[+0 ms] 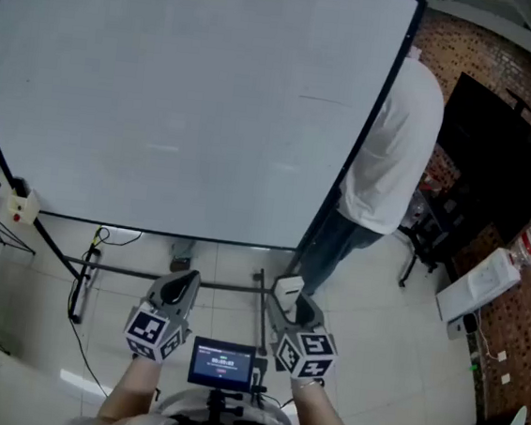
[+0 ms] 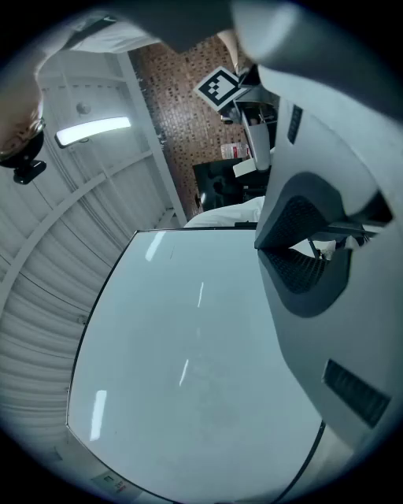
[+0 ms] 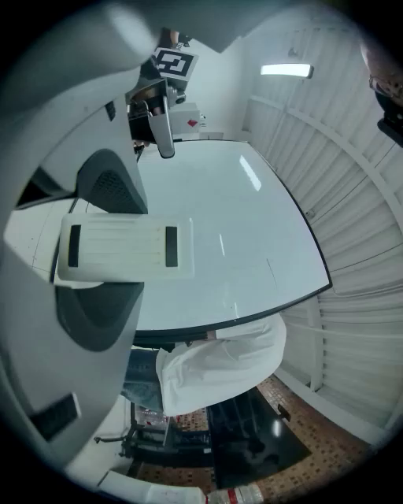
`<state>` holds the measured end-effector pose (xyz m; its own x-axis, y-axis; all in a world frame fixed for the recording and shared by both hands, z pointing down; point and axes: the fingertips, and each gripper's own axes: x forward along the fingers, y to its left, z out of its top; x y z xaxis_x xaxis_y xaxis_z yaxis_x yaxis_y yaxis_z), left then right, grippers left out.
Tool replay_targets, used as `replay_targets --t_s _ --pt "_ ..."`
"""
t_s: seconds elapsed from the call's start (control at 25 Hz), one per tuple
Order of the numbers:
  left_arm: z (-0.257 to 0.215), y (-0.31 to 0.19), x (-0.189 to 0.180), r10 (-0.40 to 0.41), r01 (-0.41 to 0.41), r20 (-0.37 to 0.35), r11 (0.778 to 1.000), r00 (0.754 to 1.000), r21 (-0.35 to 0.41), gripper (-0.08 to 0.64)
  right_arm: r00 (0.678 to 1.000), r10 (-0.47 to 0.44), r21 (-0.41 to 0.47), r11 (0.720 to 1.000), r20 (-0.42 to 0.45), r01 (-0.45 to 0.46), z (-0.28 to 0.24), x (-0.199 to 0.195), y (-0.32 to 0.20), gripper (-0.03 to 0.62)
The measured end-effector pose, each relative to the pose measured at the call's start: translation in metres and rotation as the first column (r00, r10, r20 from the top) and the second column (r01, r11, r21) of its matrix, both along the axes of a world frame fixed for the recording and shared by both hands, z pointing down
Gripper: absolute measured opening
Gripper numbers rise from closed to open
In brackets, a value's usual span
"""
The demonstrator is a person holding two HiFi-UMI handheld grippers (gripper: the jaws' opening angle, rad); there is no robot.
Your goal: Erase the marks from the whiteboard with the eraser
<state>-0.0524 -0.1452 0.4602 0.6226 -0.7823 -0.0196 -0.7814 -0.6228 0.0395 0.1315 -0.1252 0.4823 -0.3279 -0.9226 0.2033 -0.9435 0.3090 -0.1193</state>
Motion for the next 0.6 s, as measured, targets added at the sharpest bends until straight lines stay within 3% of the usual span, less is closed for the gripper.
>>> replay_targets --t_s 0.6 --pt "0.008 -0.039 -0.003 -0.031 0.03 -0.001 0.999 1.0 -0.014 0.006 1.0 -0.02 0.011 1.0 -0.008 0.021 0.001 -0.004 -0.043 0.262"
